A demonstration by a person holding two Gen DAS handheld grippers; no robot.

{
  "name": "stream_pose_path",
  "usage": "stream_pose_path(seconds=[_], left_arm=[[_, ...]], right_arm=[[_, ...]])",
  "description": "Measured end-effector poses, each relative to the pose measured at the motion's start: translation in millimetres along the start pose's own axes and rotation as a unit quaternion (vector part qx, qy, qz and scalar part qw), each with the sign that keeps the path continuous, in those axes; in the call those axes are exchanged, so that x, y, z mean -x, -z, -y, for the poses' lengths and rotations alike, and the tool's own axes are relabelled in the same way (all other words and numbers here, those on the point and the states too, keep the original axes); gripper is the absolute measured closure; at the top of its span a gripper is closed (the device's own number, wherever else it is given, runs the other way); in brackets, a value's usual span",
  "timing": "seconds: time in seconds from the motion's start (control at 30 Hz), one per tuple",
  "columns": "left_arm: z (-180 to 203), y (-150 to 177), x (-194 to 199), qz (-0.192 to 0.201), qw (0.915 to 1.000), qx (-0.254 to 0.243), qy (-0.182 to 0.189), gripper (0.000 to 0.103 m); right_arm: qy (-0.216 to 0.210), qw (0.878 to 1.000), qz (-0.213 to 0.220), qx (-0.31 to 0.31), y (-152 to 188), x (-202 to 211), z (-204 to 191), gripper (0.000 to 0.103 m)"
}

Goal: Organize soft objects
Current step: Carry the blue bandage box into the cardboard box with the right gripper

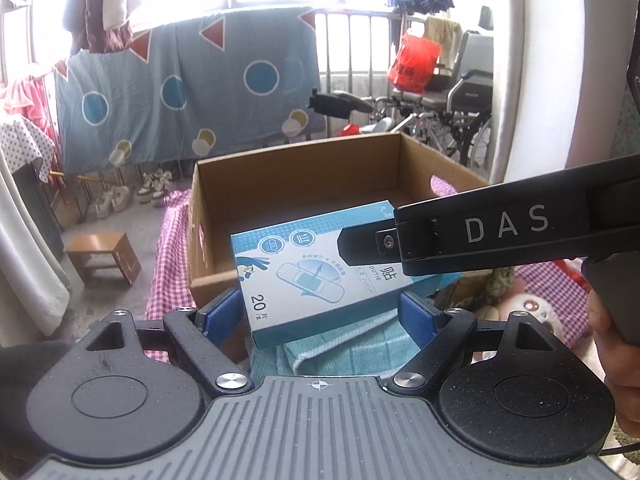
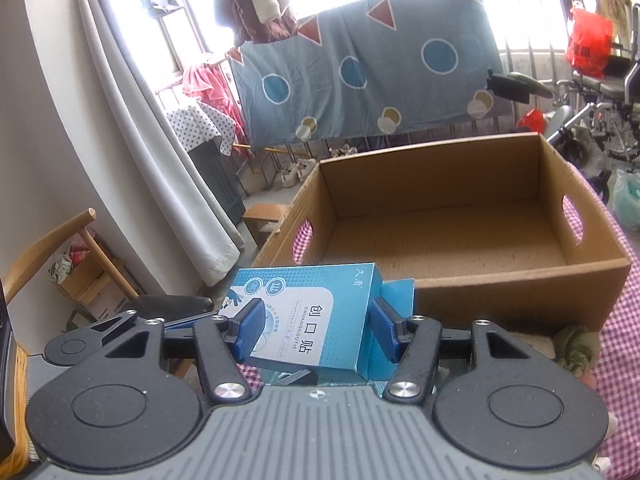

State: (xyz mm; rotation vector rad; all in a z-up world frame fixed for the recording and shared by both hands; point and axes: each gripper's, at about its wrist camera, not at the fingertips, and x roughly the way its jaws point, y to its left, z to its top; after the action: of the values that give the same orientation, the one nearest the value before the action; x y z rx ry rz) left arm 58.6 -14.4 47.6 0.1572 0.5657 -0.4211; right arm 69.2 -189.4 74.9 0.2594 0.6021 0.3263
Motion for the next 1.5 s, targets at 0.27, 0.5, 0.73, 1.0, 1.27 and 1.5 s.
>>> stream_pose_path(seconds=[0.27,0.5,0.73,1.0,1.27,1.5], left_arm=[[-0.8,-17.2,5.1,0.030,0.9995,-0.003,-0.009,0.018],[-3.1,-33.2,-3.7,0.051,0.9986,-0.006,-0.012,0.018],[-6.8,-44.7,-23.2,0.056,0.9982,-0.010,-0.017,0.018],[-16.3,-62.0,-65.9,0.039,0.9986,-0.018,-0.031,0.017],[-31.1,-77.5,-132.8,-0.018,0.9985,-0.031,-0.041,0.017],[-40.0,-76.8,-190.8,-0.099,0.9920,-0.054,-0.056,0.017]], right_arm=[[-0.005,1.000,0.021,0.015,-19.7,10.8,-4.3,0.042],[-0.013,1.000,0.021,0.011,-42.9,3.7,3.4,0.042],[-0.026,1.000,-0.001,-0.017,-63.4,-19.2,22.5,0.042],[-0.045,0.996,-0.044,-0.066,-93.7,-70.1,51.3,0.042],[-0.057,0.981,-0.120,-0.143,-118.5,-158.8,104.2,0.042],[-0.043,0.968,-0.161,-0.190,-124.5,-224.2,135.6,0.042]])
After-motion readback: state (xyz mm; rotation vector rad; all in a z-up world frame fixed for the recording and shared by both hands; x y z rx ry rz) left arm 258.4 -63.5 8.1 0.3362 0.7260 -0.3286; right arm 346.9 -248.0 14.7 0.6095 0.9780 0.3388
